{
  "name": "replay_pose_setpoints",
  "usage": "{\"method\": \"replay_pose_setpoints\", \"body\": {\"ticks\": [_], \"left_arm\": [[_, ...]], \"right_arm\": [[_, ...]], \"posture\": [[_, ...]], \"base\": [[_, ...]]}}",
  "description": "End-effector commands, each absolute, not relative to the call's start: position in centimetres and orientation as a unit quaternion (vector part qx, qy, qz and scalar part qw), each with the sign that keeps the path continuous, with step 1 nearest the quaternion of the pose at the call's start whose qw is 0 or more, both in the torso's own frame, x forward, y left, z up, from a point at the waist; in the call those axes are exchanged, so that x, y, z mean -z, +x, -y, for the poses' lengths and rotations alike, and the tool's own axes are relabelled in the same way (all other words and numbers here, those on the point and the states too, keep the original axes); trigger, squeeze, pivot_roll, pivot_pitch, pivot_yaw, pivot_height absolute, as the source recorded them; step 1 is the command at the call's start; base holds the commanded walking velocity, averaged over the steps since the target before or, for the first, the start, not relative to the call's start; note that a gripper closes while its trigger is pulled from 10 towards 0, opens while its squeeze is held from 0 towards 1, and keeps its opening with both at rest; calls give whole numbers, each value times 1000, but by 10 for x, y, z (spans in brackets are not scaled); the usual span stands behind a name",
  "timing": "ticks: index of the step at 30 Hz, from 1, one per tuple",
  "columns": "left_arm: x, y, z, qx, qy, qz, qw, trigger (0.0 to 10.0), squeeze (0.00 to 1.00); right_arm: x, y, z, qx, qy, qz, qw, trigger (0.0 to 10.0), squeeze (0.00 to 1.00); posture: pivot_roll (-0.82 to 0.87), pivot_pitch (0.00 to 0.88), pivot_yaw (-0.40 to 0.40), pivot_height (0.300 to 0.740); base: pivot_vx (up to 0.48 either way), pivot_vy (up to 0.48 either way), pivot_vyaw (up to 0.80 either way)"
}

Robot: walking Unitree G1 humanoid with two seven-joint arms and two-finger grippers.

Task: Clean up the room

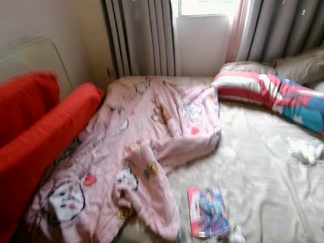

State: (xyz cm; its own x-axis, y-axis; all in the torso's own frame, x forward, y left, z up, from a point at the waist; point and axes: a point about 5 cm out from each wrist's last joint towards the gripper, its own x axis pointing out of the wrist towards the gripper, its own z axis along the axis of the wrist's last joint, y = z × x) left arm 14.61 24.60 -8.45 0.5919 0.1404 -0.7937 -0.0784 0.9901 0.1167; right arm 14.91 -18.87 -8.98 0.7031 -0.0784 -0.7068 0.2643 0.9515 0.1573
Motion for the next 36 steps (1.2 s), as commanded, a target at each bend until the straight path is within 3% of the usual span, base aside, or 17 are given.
{"method": "replay_pose_setpoints", "body": {"ticks": [1, 3, 5, 7, 10, 14, 21, 36], "left_arm": [[87, 141, -245, -57, 39, -454, 888, 10000, 0], [83, 146, -248, -62, 36, -433, 899, 10000, 0], [77, 156, -251, -74, 22, -401, 913, 10000, 0], [66, 169, -255, -77, 12, -353, 932, 10000, 0], [61, 176, -257, -79, 10, -326, 942, 10000, 0], [30, 203, -256, -66, 21, -196, 978, 10000, 0], [-8, 213, -251, -61, 38, -69, 995, 10000, 0], [-27, 223, -232, -32, 29, -37, 998, 10000, 0]], "right_arm": [[89, 145, 195, 98, 118, -369, 917, 10000, 0], [87, 148, 194, 81, 113, -355, 925, 10000, 0], [64, 197, 189, 61, 98, -295, 949, 10000, 0], [45, 224, 190, 52, 84, -241, 966, 10000, 0], [42, 227, 192, 47, 70, -228, 970, 10000, 0], [32, 230, 198, 46, 62, -183, 980, 10000, 0], [24, 217, 206, 41, 32, -131, 990, 10000, 0], [17, 214, 205, 44, 16, -117, 992, 10000, 0]], "posture": [[13, 28, 8, 740], [7, 18, 9, 740], [4, 13, 8, 740], [8, 4, 5, 740], [8, 0, 3, 740], [9, 0, -4, 740], [9, 0, -10, 740], [10, 0, -23, 740]], "base": [[0, 0, 0], [0, 0, 0], [0, 0, 0], [0, 0, 0], [0, 0, 0], [0, 0, 0], [0, 0, 0], [0, 0, 0]]}}
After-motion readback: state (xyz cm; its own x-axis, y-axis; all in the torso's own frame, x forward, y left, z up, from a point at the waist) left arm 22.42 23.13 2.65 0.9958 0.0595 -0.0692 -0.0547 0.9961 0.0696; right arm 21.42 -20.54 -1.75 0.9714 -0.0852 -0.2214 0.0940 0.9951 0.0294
